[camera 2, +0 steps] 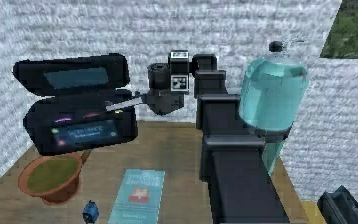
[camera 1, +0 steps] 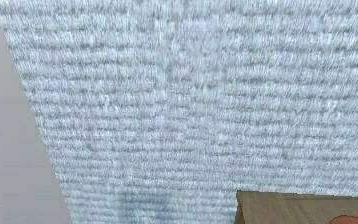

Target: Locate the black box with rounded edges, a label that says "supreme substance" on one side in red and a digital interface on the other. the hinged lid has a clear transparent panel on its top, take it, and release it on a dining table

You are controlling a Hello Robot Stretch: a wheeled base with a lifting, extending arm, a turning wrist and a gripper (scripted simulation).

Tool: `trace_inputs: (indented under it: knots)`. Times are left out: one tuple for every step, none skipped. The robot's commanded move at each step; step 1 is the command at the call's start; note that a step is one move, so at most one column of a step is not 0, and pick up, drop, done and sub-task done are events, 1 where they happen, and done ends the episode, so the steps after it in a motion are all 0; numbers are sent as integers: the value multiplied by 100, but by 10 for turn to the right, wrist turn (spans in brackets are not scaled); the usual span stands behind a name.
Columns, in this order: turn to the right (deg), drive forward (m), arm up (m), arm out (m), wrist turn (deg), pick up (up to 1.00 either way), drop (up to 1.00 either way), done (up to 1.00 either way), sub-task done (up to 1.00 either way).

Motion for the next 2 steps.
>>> trace_inputs:
  knots:
    - [0,0,0,0,420,0,0,0,0]
    - [0,0,-4,0,0,0,0,0,0]
